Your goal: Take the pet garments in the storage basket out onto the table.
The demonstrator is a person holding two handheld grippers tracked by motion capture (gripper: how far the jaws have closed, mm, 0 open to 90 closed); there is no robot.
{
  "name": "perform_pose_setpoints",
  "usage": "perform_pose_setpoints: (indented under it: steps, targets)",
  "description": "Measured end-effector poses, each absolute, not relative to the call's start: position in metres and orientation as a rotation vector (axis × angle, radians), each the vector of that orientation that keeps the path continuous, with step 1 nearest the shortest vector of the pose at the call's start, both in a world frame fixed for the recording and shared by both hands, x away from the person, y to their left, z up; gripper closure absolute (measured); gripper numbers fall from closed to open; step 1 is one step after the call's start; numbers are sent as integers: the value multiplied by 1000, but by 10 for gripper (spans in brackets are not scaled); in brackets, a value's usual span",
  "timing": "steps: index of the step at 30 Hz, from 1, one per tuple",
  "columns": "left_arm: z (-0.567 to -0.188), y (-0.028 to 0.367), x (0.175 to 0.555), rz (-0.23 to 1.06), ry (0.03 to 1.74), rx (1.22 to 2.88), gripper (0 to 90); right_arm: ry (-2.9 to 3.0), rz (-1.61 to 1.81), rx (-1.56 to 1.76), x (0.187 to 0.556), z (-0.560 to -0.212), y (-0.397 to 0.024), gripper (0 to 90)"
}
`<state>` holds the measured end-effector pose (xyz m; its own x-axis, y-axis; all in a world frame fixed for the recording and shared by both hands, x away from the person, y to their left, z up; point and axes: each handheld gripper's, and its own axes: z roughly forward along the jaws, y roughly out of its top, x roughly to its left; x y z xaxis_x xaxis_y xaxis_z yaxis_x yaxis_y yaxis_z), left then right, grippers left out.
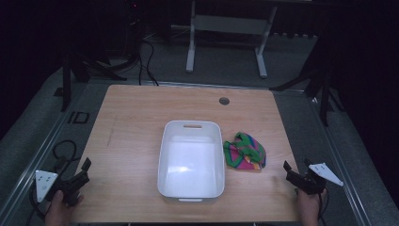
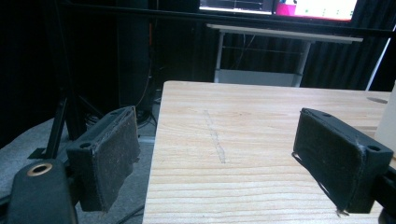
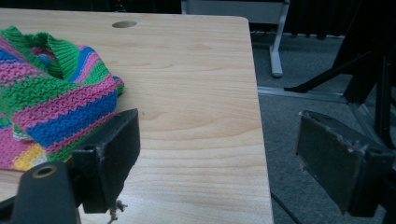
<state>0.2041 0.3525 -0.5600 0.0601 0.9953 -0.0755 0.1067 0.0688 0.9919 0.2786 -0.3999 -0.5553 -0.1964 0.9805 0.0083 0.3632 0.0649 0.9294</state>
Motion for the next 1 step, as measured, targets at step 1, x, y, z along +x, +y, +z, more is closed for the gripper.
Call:
perform_pose_setpoints:
  steps: [1]
  targets:
    - [-560,352,204,1057,1270,1261,147,1650,1132,1367,279,-555,-400,141]
